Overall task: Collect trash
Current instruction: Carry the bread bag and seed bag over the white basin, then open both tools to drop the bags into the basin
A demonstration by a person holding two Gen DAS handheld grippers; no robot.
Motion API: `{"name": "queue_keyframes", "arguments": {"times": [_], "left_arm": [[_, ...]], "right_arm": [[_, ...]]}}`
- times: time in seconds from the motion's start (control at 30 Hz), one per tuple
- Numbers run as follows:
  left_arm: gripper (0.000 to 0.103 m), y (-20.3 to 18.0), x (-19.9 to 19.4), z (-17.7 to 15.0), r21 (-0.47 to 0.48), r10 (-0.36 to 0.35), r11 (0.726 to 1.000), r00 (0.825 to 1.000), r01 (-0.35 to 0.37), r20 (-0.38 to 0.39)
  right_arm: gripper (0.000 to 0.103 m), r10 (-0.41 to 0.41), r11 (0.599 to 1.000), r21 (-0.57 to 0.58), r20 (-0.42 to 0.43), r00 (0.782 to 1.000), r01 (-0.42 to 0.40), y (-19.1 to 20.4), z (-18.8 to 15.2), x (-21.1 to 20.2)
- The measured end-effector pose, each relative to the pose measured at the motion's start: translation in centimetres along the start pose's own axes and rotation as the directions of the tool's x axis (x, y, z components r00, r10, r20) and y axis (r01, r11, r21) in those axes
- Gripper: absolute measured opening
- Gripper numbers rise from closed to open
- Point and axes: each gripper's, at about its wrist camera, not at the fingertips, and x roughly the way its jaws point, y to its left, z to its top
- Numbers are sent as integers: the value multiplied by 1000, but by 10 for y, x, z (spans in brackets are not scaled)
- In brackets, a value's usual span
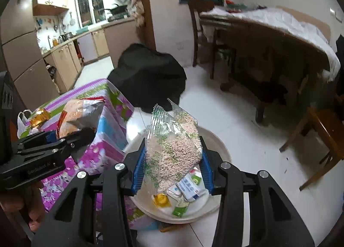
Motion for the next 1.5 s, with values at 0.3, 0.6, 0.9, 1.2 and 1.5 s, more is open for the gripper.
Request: {"name": "queue_keyframes", "arguments": {"times": [0.3, 0.6, 0.9, 1.2, 1.5], "left_arm": [[52, -5, 59, 5, 5, -14, 1000, 990, 15, -139], [52, -9, 85, -2, 19, -5, 1000, 984, 8, -175], [52, -11, 90, -6, 24, 3, 1000, 982, 1, -188], [52, -14, 104, -13, 28, 7, 1000, 976, -1, -217], [52, -13, 110, -14, 22, 12, 1000, 975, -7, -223]], "right_arm": [[42, 43, 997, 62, -103, 994, -37, -31, -3, 25], [42, 50, 996, 77, -129, 990, -40, -46, -12, 35], [42, 57, 996, 79, -146, 988, -46, -51, -10, 42], [42, 64, 996, 77, -165, 984, -52, -50, -13, 50], [43, 67, 995, 82, -169, 983, -54, -51, -15, 53]]}}
